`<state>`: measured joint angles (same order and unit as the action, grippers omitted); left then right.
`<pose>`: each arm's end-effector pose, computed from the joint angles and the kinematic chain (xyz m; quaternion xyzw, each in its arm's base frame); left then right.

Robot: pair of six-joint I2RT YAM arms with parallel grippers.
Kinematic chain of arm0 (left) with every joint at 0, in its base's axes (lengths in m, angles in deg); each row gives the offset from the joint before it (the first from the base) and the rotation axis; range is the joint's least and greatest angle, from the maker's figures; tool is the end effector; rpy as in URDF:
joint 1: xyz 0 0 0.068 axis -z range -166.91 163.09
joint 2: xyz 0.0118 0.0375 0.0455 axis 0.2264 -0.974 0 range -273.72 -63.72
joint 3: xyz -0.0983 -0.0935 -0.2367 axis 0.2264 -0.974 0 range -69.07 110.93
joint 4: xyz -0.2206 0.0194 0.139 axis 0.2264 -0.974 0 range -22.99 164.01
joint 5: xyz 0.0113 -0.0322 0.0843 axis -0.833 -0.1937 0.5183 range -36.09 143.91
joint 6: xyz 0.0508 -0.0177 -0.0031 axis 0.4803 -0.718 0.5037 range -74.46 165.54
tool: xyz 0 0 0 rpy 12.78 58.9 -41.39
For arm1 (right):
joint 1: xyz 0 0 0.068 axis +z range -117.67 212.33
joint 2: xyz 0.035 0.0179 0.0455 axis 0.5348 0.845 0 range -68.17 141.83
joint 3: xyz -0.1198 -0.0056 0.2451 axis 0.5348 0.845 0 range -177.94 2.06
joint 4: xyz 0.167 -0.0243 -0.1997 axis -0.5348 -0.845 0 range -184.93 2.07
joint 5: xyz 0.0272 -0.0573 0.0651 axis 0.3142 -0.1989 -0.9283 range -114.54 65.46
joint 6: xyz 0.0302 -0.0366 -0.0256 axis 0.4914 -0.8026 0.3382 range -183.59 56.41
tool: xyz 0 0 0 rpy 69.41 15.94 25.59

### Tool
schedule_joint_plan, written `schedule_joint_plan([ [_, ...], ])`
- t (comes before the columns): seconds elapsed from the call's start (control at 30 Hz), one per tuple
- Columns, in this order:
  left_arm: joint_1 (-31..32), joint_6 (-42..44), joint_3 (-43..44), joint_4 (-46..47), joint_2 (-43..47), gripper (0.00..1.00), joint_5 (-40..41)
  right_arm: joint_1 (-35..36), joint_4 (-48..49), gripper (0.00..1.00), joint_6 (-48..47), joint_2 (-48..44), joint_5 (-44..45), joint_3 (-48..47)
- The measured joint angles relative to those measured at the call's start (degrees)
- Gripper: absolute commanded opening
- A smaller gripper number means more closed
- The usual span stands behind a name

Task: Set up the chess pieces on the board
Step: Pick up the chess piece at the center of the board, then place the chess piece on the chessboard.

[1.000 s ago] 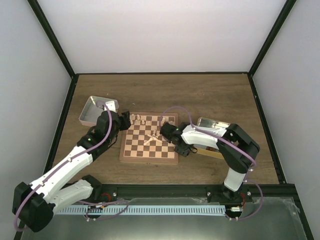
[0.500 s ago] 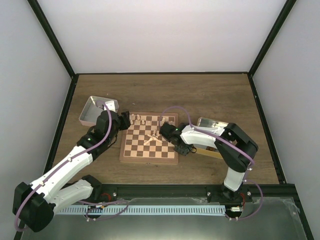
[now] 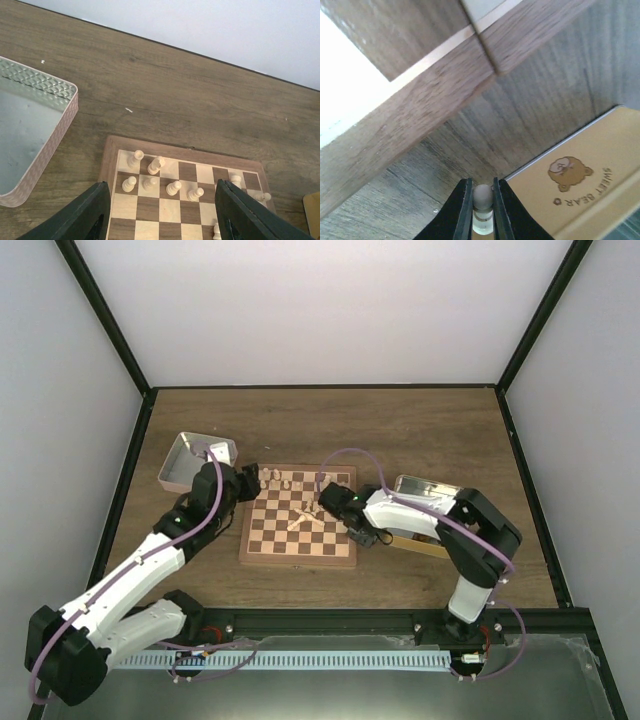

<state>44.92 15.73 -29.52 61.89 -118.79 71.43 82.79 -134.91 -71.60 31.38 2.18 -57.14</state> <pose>0.1896 -0.1052 0.2722 -0.0638 0.8468 -0.1503 0.5062 0.1997 0.2167 0.1554 -0.4703 0.8514 -0.2072 0.1048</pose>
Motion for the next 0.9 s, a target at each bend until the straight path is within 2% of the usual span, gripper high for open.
schedule_joint_plan([
  [0.23, -0.09, -0.55, -1.33, 0.09, 0.42, 0.60, -1.16, 0.00, 3.82, 0.07, 2.56, -6.36, 0.09, -0.42],
  [0.47, -0.09, -1.07, -4.15, 4.37, 0.61, 0.60, -7.04, 0.00, 15.50, 0.05, 9.05, -16.90, -2.32, -0.46],
  [0.7, -0.09, -0.13, -6.97, 12.74, 0.61, 0.62, -19.19, 0.00, 34.86, 0.06, 24.46, -24.35, -11.91, 1.51],
  [0.9, -0.09, 0.31, -9.49, 20.09, 0.79, 0.63, -29.86, -0.42, 47.78, 0.05, 40.50, -25.44, -22.45, 3.52],
])
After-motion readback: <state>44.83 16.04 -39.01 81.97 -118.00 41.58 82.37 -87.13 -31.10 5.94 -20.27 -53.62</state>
